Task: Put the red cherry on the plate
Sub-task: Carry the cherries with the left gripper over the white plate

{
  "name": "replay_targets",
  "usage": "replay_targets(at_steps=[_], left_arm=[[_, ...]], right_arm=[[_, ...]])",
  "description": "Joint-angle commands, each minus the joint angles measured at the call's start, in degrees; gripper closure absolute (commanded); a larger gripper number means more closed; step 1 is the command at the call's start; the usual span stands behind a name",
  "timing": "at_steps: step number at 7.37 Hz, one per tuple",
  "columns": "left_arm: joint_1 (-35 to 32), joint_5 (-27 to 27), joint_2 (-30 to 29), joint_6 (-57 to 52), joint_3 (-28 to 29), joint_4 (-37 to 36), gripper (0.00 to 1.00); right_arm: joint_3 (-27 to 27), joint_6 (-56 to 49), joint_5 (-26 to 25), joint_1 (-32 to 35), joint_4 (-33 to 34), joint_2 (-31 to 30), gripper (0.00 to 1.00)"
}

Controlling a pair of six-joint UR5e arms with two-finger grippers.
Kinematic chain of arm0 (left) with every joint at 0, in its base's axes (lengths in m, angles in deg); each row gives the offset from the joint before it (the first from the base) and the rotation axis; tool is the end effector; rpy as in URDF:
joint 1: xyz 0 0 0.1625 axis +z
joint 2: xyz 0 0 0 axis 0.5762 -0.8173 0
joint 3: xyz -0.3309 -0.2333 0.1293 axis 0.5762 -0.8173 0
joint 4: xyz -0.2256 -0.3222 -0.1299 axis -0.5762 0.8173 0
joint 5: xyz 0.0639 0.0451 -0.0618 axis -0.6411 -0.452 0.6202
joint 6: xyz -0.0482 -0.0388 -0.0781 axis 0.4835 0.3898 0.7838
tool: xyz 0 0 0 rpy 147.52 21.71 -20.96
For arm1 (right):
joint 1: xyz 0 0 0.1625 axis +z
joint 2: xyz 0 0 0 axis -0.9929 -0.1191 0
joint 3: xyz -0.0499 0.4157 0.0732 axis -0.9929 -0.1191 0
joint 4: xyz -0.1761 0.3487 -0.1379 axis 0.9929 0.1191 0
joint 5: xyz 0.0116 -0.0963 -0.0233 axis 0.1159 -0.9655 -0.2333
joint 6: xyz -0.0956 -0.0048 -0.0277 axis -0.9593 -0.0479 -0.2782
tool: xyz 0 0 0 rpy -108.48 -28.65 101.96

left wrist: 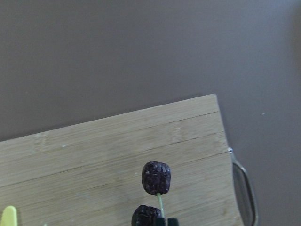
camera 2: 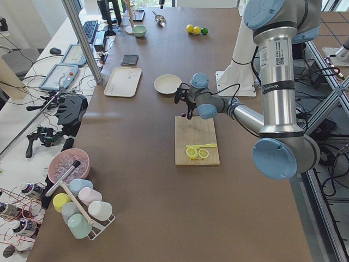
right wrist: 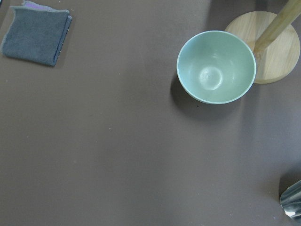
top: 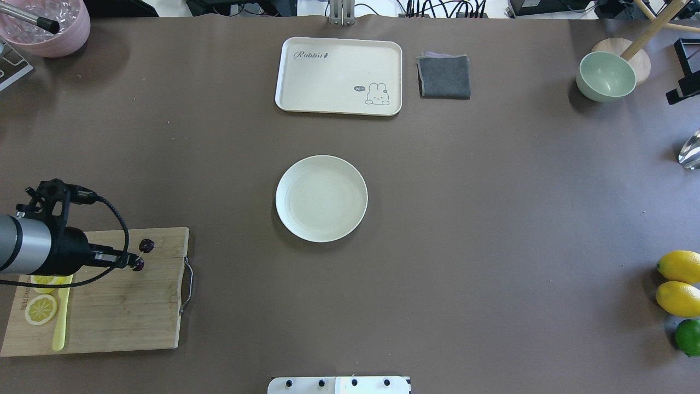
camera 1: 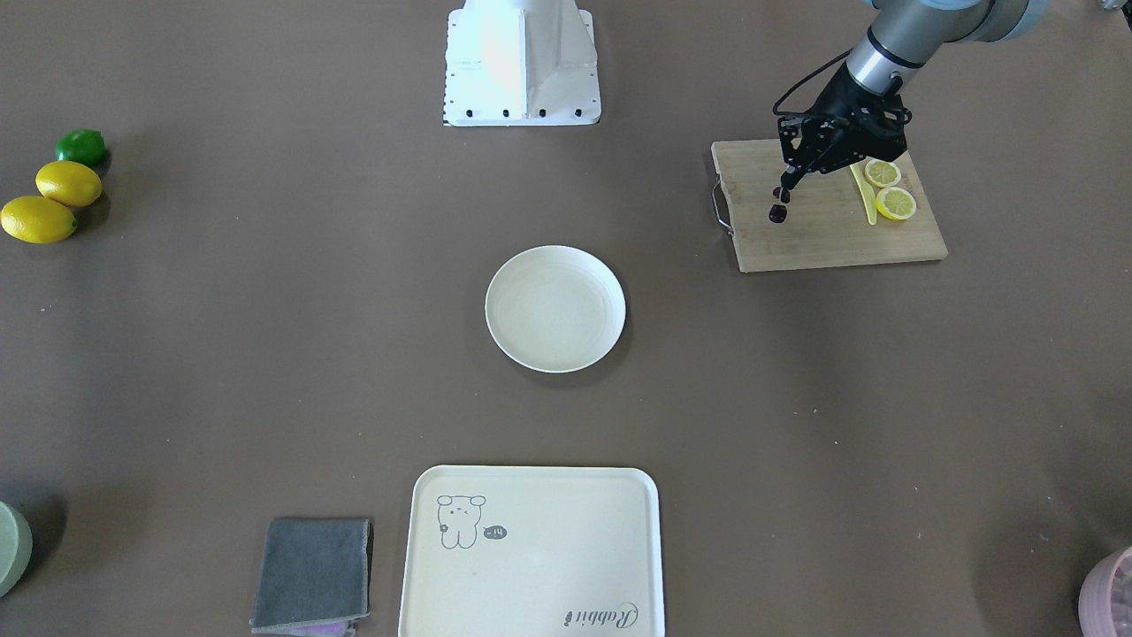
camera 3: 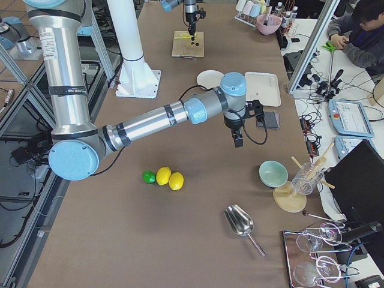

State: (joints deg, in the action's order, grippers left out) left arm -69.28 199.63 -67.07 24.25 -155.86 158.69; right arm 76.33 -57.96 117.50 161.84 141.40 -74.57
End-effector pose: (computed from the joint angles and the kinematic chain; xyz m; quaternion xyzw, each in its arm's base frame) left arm 0.3193 -0.3323 0.3889 0.1043 0.5068 0.0370 0.8549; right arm -0.0403 -0.5273 0.4552 0.1224 -0.4060 -0.0492 0.9043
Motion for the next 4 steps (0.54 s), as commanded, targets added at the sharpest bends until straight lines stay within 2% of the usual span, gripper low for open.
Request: replay_targets(at_steps=[1, 3, 4], left_arm=[[-0.5, 0.3, -15.7, 7.8, 8.0, -0.9, 1.00], [-0.1, -3.1, -29.1, 12.2, 17.8, -1.0, 1.00], [0.0, -3.5, -33.6, 13.5, 21.7, -1.0, 1.00]], right_arm=[[0.5, -0.2, 0.0, 0.8, -0.4, -2.0, 0.00], [0.5, -0.2, -0.4, 0.8, -0.4, -2.4, 0.00], [0.5, -1.1, -0.5, 0.9, -0.4, -3.3, 0.00]])
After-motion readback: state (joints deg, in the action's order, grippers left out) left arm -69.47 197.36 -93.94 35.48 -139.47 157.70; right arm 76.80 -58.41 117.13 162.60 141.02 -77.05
